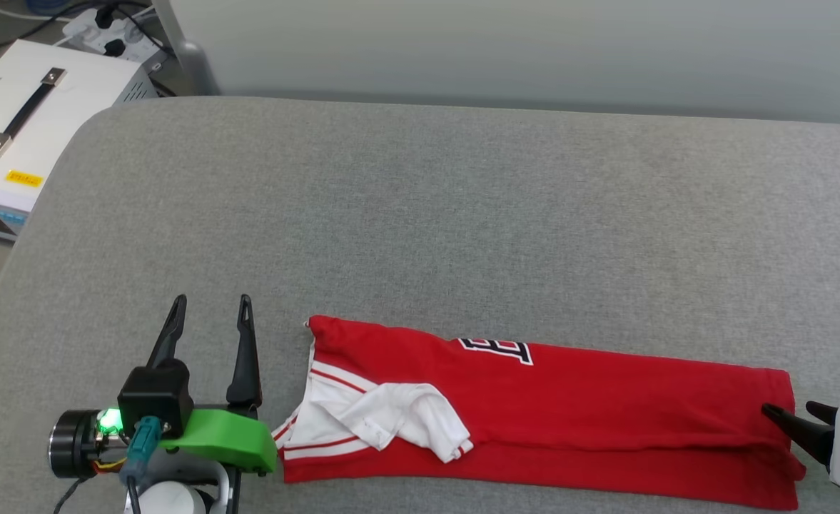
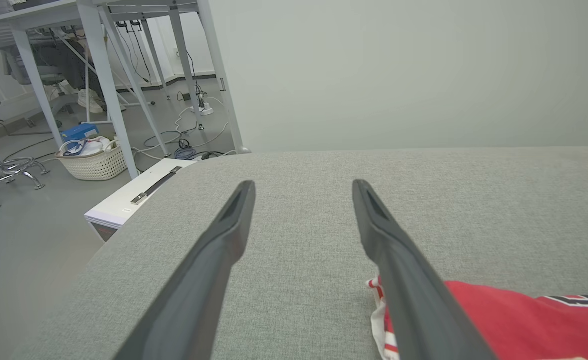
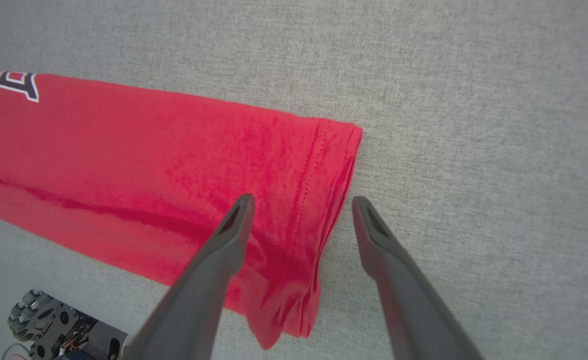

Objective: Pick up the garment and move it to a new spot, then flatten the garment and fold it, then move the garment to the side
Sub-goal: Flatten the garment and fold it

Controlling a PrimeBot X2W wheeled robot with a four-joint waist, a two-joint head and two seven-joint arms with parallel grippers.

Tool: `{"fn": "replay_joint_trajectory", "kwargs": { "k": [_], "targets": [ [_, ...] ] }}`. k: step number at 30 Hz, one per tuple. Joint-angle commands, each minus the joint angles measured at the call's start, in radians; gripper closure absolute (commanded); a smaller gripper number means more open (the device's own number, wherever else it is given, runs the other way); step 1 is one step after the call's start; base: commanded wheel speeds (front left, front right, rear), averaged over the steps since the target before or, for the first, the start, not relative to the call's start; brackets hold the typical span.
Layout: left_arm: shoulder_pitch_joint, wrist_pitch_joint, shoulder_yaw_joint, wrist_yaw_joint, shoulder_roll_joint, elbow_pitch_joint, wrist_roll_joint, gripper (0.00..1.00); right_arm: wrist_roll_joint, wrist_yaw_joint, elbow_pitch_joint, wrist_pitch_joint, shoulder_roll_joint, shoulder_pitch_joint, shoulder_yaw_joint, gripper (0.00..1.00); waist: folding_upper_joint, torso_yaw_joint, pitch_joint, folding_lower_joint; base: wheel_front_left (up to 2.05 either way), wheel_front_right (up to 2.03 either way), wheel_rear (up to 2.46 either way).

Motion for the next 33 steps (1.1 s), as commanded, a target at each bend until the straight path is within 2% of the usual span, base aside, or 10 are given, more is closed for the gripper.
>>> {"fn": "replay_joint_trajectory", "kwargs": {
  "k": [1, 7, 12, 13, 17, 18, 19, 20, 26, 33],
  "targets": [
    [0.031, -0.006, 0.036, -0.018, -0.03, -0.008, 0.036, 0.0, 0.006, -0.001, 0.013, -0.008, 0.006, -0.02, 0.007, 0.0, -0.0001, 0.014, 0.016, 0.0, 0.0, 0.0, 0.0],
    [0.103, -0.006, 0.187, -0.108, -0.155, -0.014, 0.136, 0.0, 0.016, -0.001, 0.072, -0.009, 0.02, -0.03, 0.067, 0.0, -0.0001, 0.032, 0.038, 0.0, 0.0, 0.0, 0.0],
    [0.137, -0.006, 0.276, -0.181, -0.238, 0.009, 0.216, 0.0, 0.024, -0.001, 0.122, -0.018, 0.039, -0.029, 0.129, 0.0, -0.0001, 0.039, 0.046, 0.0, 0.0, 0.0, 0.0],
    [0.148, -0.006, 0.324, -0.216, -0.284, 0.017, 0.268, 0.0, 0.03, -0.001, 0.151, -0.031, 0.051, -0.034, 0.165, 0.0, -0.0001, 0.039, 0.049, 0.0, 0.0, 0.0, 0.0],
    [0.158, -0.006, 0.371, -0.253, -0.33, 0.021, 0.33, 0.0, 0.032, -0.001, 0.187, -0.053, 0.054, -0.046, 0.208, 0.0, -0.0001, 0.037, 0.049, 0.0, 0.0, 0.0, 0.0],
    [0.16, -0.006, 0.38, -0.261, -0.339, 0.022, 0.34, 0.0, 0.032, -0.001, 0.193, -0.056, 0.054, -0.05, 0.218, 0.19, -0.0001, 0.037, 0.048, 0.0, 0.0, 0.0, 0.0],
    [0.163, -0.006, 0.39, -0.27, -0.349, 0.026, 0.351, 0.0, 0.035, -0.001, 0.199, -0.066, 0.054, -0.055, 0.225, 0.95, -0.0001, 0.036, 0.047, 0.0, 0.0, 0.0, 0.0],
    [0.165, -0.006, 0.399, -0.277, -0.357, 0.029, 0.359, 0.0, 0.039, -0.001, 0.203, -0.076, 0.055, -0.059, 0.23, 1.0, -0.0001, 0.035, 0.046, 0.0, 0.0, 0.0, 0.0],
    [0.182, -0.006, 0.443, -0.316, -0.394, 0.042, 0.402, 0.0, 0.057, -0.001, 0.235, -0.151, 0.024, -0.093, 0.225, 1.0, -0.0001, 0.024, 0.03, 0.0, 0.0, 0.0, 0.0],
    [0.198, -0.006, 0.469, -0.345, -0.413, 0.049, 0.444, 0.0, 0.059, -0.001, 0.287, -0.203, -0.056, -0.109, 0.167, 1.0, -0.0001, 0.01, 0.002, 0.0, 0.0, 0.0, 0.0]
  ]
}}
